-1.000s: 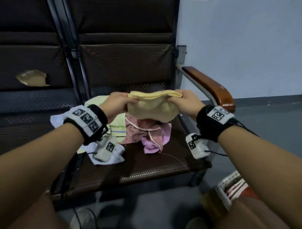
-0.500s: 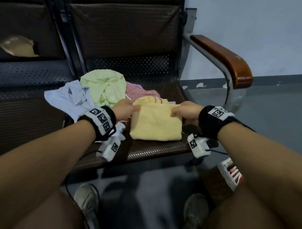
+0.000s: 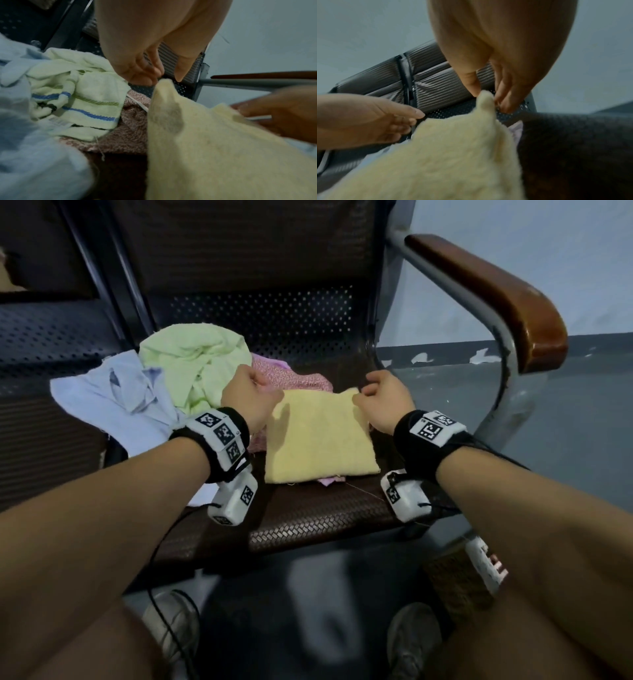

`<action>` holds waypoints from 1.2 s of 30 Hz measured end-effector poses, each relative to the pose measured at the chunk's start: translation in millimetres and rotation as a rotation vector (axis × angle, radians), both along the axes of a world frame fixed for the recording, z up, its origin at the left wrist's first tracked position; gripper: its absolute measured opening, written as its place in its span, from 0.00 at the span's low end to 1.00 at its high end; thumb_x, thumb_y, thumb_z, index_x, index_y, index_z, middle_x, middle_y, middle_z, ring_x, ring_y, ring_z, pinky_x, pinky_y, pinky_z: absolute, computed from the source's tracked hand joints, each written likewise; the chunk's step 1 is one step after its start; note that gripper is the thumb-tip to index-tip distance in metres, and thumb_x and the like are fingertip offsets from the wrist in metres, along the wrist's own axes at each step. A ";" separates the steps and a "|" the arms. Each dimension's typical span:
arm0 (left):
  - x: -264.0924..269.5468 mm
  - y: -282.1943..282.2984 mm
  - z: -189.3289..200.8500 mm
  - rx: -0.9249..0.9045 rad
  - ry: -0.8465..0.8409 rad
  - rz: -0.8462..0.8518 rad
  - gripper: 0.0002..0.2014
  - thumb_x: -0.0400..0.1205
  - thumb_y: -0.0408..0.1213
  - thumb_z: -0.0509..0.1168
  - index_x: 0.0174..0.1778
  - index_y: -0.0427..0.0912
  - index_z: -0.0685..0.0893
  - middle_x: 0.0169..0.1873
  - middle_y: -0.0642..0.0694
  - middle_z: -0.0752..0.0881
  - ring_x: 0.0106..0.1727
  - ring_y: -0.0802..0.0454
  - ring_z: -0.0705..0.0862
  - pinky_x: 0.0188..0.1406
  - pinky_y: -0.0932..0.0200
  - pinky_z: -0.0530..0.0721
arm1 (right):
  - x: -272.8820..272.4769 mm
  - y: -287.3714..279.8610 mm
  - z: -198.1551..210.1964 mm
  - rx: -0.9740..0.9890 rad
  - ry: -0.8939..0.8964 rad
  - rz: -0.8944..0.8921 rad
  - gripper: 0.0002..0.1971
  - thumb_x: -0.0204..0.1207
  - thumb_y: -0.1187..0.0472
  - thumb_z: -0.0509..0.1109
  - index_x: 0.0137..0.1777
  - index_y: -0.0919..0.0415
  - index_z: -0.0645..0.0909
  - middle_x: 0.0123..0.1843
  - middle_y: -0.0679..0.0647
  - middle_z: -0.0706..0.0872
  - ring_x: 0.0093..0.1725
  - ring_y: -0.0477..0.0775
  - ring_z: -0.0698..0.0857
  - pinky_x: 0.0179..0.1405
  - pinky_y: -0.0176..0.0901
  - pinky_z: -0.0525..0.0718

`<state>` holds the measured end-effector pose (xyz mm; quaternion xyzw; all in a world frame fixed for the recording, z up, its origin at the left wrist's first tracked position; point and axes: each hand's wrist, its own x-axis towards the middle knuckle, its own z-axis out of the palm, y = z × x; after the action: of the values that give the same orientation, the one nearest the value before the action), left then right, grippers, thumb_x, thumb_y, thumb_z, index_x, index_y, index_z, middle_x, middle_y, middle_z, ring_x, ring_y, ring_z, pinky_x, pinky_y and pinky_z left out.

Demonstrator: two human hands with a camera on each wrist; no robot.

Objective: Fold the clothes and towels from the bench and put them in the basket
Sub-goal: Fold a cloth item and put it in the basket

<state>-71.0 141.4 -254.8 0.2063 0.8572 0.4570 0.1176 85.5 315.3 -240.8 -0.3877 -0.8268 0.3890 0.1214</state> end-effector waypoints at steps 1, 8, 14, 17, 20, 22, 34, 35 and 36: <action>3.8 -3.4 0.8 -0.017 0.024 -0.060 0.11 0.76 0.40 0.73 0.45 0.46 0.76 0.36 0.49 0.80 0.36 0.50 0.79 0.34 0.56 0.75 | 5.3 -1.1 5.7 0.092 -0.005 0.055 0.22 0.77 0.56 0.73 0.71 0.55 0.79 0.62 0.51 0.85 0.60 0.51 0.84 0.65 0.48 0.83; 45.3 -43.6 -14.6 -0.378 0.103 -0.686 0.34 0.66 0.48 0.83 0.68 0.52 0.79 0.64 0.48 0.78 0.66 0.50 0.77 0.70 0.50 0.76 | 46.6 -29.2 -0.1 0.298 -0.383 0.665 0.32 0.70 0.44 0.80 0.74 0.51 0.80 0.69 0.48 0.86 0.68 0.51 0.83 0.70 0.42 0.78; 44.2 -50.5 -21.7 -0.384 0.239 -0.584 0.31 0.73 0.35 0.76 0.73 0.45 0.78 0.67 0.43 0.82 0.67 0.43 0.80 0.67 0.53 0.77 | 50.4 -33.2 -11.9 0.406 -0.353 0.653 0.26 0.79 0.62 0.68 0.78 0.55 0.77 0.74 0.55 0.83 0.73 0.60 0.80 0.73 0.47 0.75; 43.8 -52.5 -12.2 -0.374 0.304 -0.505 0.17 0.78 0.36 0.70 0.63 0.43 0.86 0.55 0.42 0.89 0.57 0.41 0.85 0.53 0.55 0.79 | 51.8 -31.8 -2.6 0.382 -0.265 0.566 0.16 0.80 0.60 0.65 0.66 0.52 0.85 0.59 0.56 0.91 0.61 0.63 0.86 0.59 0.49 0.82; 47.1 -56.6 -2.2 -0.320 0.231 -0.461 0.10 0.77 0.43 0.69 0.52 0.45 0.87 0.44 0.45 0.88 0.48 0.44 0.84 0.45 0.53 0.79 | 57.1 -28.1 9.0 0.346 -0.159 0.500 0.11 0.78 0.58 0.67 0.57 0.53 0.86 0.51 0.54 0.91 0.54 0.60 0.87 0.53 0.48 0.83; 50.3 -58.7 3.7 -0.219 0.121 -0.418 0.09 0.76 0.47 0.65 0.44 0.47 0.84 0.36 0.49 0.84 0.37 0.50 0.82 0.34 0.56 0.74 | 61.7 -27.2 14.2 0.326 -0.093 0.451 0.10 0.74 0.52 0.68 0.51 0.53 0.86 0.47 0.53 0.91 0.50 0.58 0.87 0.50 0.49 0.83; 50.3 -50.6 -6.0 -0.108 0.023 -0.150 0.16 0.83 0.44 0.67 0.65 0.44 0.77 0.59 0.44 0.83 0.57 0.46 0.83 0.60 0.49 0.81 | 48.9 -20.3 -13.5 -0.084 -0.152 0.240 0.23 0.77 0.53 0.77 0.68 0.60 0.78 0.61 0.57 0.87 0.61 0.58 0.86 0.65 0.55 0.84; 49.8 -50.4 -5.1 -0.087 0.110 -0.166 0.16 0.81 0.44 0.70 0.62 0.45 0.78 0.59 0.46 0.81 0.57 0.48 0.82 0.60 0.51 0.81 | 47.3 -20.4 -16.5 -0.042 -0.171 0.229 0.24 0.78 0.53 0.77 0.69 0.61 0.77 0.63 0.59 0.86 0.62 0.59 0.85 0.67 0.57 0.82; 49.4 -49.9 -4.1 -0.077 0.183 -0.214 0.15 0.78 0.44 0.72 0.58 0.47 0.79 0.58 0.47 0.80 0.57 0.50 0.81 0.59 0.53 0.80 | 46.0 -20.5 -17.8 -0.001 -0.184 0.219 0.24 0.78 0.52 0.76 0.69 0.62 0.78 0.64 0.60 0.86 0.63 0.60 0.85 0.68 0.58 0.81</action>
<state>-21.6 91.5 -258.9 0.3327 0.8542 0.3880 0.0947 131.5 294.8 -258.6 -0.3294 -0.8715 0.3633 0.0015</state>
